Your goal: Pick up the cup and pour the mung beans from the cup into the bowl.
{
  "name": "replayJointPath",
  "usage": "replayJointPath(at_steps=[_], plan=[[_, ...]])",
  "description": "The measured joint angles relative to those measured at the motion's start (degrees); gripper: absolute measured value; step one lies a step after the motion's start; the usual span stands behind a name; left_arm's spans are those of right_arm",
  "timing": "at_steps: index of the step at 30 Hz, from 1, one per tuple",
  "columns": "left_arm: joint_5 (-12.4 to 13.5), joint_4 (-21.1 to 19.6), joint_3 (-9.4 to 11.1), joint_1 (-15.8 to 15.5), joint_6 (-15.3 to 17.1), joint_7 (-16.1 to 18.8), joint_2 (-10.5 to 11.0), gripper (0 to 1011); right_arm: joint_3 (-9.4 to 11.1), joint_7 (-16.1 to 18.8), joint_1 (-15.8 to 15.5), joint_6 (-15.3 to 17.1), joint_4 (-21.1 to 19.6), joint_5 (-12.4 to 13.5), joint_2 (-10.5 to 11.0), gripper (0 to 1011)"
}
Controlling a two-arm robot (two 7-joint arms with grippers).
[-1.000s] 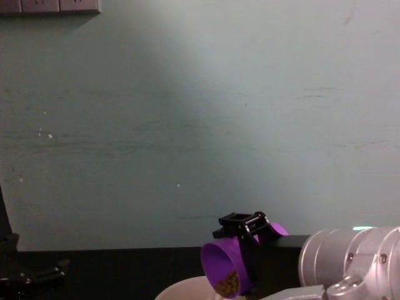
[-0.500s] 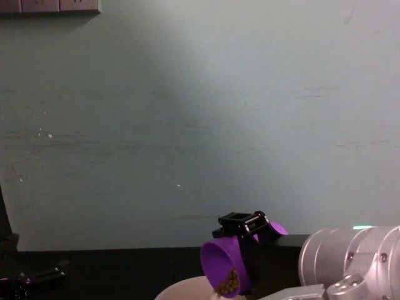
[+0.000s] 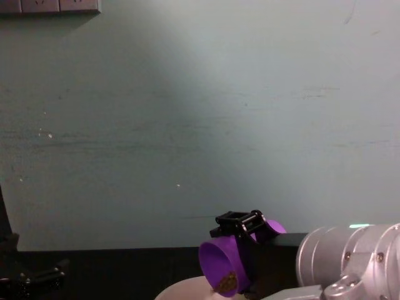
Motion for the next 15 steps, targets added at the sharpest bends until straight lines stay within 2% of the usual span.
replayJointPath(at_steps=[15], plan=[[0.00,0.00,0.00,0.00,0.00,0.00,0.00,1000,-0.93,0.95,0.82,-0.41,-0.06,-1.30,0.36,731]])
